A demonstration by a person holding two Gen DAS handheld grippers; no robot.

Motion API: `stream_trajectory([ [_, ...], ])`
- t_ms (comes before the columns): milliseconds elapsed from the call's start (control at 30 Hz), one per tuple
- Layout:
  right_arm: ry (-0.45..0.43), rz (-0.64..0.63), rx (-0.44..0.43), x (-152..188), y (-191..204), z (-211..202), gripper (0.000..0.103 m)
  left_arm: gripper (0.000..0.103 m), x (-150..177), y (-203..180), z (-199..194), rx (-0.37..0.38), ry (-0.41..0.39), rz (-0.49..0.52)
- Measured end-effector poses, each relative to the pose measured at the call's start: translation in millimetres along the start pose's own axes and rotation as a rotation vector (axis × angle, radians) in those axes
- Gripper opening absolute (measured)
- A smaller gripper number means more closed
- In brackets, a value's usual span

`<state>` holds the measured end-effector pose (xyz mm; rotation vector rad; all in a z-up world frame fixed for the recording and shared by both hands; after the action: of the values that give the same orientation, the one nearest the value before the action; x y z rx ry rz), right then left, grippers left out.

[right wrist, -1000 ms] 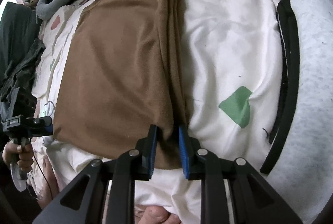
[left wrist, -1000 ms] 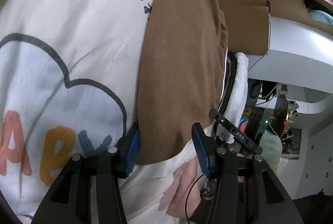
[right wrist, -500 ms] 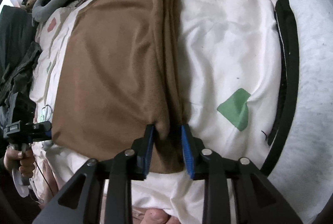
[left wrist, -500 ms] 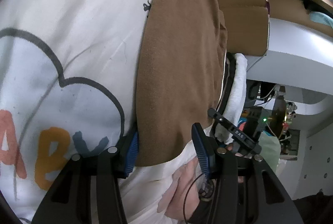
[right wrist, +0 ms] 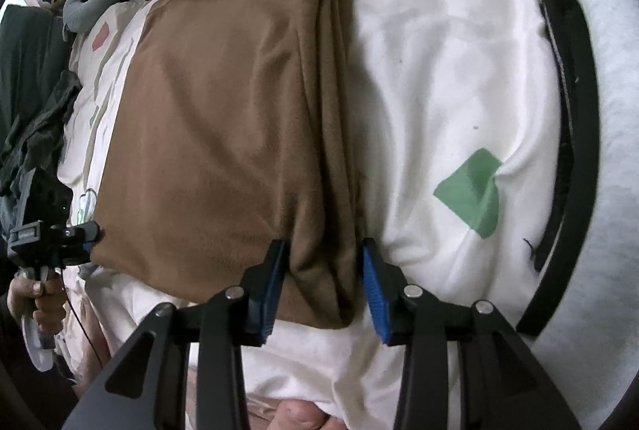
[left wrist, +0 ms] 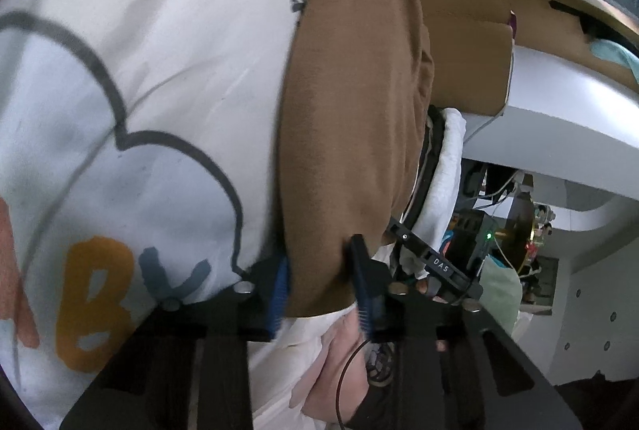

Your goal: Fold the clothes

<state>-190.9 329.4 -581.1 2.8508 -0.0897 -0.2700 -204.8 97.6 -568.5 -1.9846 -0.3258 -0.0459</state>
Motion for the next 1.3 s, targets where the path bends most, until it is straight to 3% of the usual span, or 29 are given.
stream_trajectory([
  [33,0.005,0.014,-0.011,-1.3,-1.1,0.2,0.035,0.015,0.3,0.3,-1.6,-0.005,-0.001,0.005],
  [133,0.008,0.030,-0.024,-4.5,0.2,-3.5,0.020,0.011,0.3,-5.7,-4.5,-0.020,0.001,0.026],
  [200,0.002,0.037,-0.038,-5.5,3.1,-8.2,0.016,0.010,-0.2,-12.0,-6.5,-0.024,0.003,0.038],
  [533,-0.024,0.071,-0.106,-12.8,14.1,-36.9,0.014,0.007,-3.3,-46.2,-26.1,-0.038,0.016,0.055],
  [667,-0.016,0.087,-0.142,15.7,-5.1,-64.1,0.013,0.006,-7.3,-52.5,-36.6,-0.045,0.011,0.061],
  [767,0.001,0.078,-0.167,19.9,3.2,-69.4,0.013,0.006,-10.6,-55.1,-44.6,-0.064,0.012,0.063],
  [1300,0.145,0.033,-0.272,65.9,32.7,-60.1,0.013,0.006,-2.1,-25.7,-75.5,-0.106,0.012,0.026],
])
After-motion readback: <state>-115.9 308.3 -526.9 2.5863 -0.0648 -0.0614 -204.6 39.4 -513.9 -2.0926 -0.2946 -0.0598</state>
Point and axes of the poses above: each gripper's, at about its wrist camera, not at the fingertips, and z roughly the way its jaws point, y to its left, x to its underside, the point moved 5 cm from there along z, roughly the way its jaws point, and after that the axes turned 1 degree about x, right-handed, at the moved point
